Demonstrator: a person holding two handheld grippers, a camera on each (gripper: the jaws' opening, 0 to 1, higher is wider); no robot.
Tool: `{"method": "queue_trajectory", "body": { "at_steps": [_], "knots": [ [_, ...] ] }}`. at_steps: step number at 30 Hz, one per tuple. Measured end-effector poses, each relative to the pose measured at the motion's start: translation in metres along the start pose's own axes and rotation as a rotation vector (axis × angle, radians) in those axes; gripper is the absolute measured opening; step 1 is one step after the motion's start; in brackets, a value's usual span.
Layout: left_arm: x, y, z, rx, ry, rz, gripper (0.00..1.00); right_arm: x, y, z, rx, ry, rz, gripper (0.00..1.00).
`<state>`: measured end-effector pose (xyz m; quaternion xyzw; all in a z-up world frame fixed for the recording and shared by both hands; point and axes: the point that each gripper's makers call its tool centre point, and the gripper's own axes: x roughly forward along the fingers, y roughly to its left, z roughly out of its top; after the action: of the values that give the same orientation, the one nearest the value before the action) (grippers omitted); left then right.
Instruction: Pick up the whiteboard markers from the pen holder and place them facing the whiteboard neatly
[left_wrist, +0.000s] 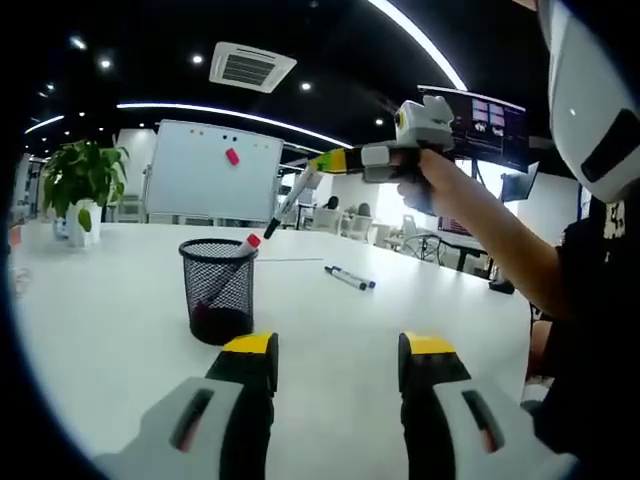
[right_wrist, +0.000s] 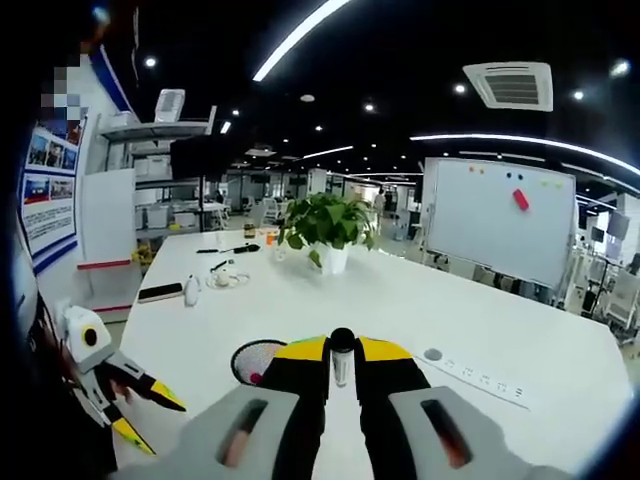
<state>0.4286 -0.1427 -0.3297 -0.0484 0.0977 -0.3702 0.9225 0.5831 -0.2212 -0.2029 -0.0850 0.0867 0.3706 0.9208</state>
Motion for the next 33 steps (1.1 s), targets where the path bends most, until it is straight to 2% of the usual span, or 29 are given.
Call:
{"method": "queue_trajectory", "body": {
  "at_steps": [10,16,26,33],
  "knots": [
    [-0.001,0.002,-0.003,-0.004,0.008,0.009,0.5,-0.003,-0.012,-0.002,0.016,-0.01,-0.052,0.13],
    [-0.001,0.003,-0.004,-0.006,0.01,0.015,0.49,-0.006,-0.016,-0.002,0.018,-0.018,-0.058,0.13],
    [0.001,0.003,-0.004,-0.008,0.011,0.012,0.49,-0.012,-0.023,-0.014,0.048,-0.029,-0.083,0.13],
    [0.002,0.002,-0.004,-0.007,0.009,0.012,0.49,-0.018,-0.029,-0.01,0.047,-0.056,-0.113,0.13]
  ]
}}
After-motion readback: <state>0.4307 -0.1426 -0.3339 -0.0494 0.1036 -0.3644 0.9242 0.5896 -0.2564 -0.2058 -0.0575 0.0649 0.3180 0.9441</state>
